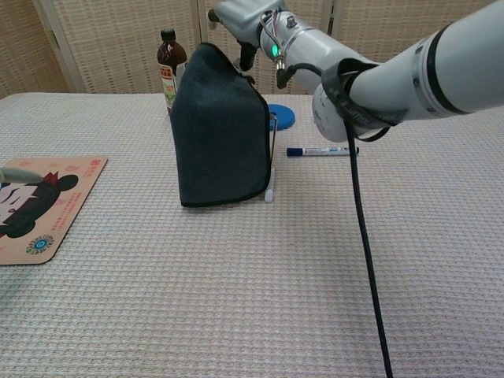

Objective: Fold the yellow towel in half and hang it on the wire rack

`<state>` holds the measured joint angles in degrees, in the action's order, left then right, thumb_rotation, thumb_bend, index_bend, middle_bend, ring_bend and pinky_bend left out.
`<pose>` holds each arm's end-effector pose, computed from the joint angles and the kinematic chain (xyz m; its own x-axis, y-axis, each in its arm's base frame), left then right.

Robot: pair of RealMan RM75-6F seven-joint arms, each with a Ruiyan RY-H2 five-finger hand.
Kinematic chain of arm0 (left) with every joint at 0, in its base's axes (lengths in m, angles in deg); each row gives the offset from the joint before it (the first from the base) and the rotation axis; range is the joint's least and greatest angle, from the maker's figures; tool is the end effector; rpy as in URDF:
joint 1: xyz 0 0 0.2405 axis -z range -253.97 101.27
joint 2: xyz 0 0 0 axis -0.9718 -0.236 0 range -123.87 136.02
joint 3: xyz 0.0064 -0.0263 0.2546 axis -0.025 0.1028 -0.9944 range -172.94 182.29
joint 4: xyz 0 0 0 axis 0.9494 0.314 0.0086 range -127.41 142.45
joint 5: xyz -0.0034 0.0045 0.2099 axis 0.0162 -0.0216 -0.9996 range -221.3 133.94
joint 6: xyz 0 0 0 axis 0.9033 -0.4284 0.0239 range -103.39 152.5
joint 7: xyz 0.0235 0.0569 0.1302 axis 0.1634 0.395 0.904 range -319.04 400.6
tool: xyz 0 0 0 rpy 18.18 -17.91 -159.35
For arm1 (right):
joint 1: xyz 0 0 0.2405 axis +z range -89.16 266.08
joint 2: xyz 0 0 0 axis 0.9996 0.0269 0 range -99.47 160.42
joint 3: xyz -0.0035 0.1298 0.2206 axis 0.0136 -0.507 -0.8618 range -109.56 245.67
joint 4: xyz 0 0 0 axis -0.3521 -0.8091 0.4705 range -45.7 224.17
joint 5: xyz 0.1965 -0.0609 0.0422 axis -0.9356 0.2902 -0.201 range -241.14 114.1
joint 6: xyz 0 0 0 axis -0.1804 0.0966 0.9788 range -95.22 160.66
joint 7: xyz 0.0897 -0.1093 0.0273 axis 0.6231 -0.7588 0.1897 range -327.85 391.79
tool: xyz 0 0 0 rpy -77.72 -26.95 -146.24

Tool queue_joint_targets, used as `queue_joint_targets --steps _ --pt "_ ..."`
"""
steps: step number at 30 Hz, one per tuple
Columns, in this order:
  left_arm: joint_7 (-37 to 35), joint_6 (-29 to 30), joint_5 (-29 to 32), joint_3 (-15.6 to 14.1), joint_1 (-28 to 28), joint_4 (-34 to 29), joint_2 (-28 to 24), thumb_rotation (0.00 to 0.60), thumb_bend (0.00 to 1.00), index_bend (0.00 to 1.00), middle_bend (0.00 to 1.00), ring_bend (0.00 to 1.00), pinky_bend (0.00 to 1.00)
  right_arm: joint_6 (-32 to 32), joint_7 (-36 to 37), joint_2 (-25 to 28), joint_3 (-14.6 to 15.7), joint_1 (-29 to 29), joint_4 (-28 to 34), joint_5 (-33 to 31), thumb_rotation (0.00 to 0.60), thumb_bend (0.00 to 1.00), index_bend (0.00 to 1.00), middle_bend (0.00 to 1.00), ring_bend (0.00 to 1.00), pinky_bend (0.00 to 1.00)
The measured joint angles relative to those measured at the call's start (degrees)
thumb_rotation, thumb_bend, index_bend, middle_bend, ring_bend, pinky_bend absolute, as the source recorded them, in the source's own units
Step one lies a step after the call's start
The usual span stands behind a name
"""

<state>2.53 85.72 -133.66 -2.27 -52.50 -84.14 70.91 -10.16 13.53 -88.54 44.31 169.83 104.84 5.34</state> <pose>-0.2821 0.2247 0.0812 -0.1035 0.5451 0.8320 0.9883 -0.0379 0.1478 0.0289 -0.5032 -0.0442 0.6900 0.2461 0.6807 -0.5777 -0.3794 0.7228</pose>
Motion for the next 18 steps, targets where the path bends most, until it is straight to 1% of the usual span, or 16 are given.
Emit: queue_joint_targets --steps 6,11,13,15,16,17,18 --pt "0.65 0.15 -0.13 0.29 0.04 -0.73 -0.35 0.6 0.42 0.0 0.91 0.73 0.92 -1.46 1.04 1.66 0.5 -1.24 1.93 0.21 0.6 0.35 0.0 0.85 0.98 1.0" --pt "0.85 0.52 -0.02 0.72 -0.01 -0.82 -0.69 0.6 0.42 0.0 0.91 0.73 0.92 -5.03 2.01 4.45 1.53 -4.22 6.48 1.12 0.6 0.35 0.0 0.82 0.96 1.0" --pt "0.73 0.8 0.16 1.09 -0.03 -0.64 -0.66 0.6 0.42 0.0 0.91 0.73 0.92 -6.99 2.21 6.28 1.94 -6.11 9.81 1.46 0.6 0.35 0.03 0.81 0.94 1.0" --pt "0.74 1.1 0.44 1.56 -0.05 -0.32 -0.49 0.6 0.42 0.0 0.91 0.72 0.92 -8.76 2.17 8.18 2.25 -8.0 13.57 1.65 0.6 0.37 0.09 0.79 0.91 1.0" --pt "0.94 1.22 0.64 1.85 -0.03 -0.04 -0.39 0.6 0.42 0.0 0.91 0.72 0.92 -9.96 1.99 9.63 2.47 -9.38 16.57 1.74 0.6 0.38 0.12 0.78 0.9 1.0" --pt "1.24 1.3 0.8 2.04 -0.01 0.12 -0.34 0.6 0.42 0.0 0.9 0.71 0.92 -10.83 1.74 10.82 2.66 -10.48 19.07 1.78 0.6 0.39 0.16 0.76 0.88 0.99" --pt "1.69 1.38 0.96 2.23 0.0 0.28 -0.29 0.6 0.42 0.0 0.89 0.7 0.91 -11.68 1.36 12.12 2.88 -11.64 21.8 1.8 0.6 0.42 0.19 0.73 0.85 0.95"
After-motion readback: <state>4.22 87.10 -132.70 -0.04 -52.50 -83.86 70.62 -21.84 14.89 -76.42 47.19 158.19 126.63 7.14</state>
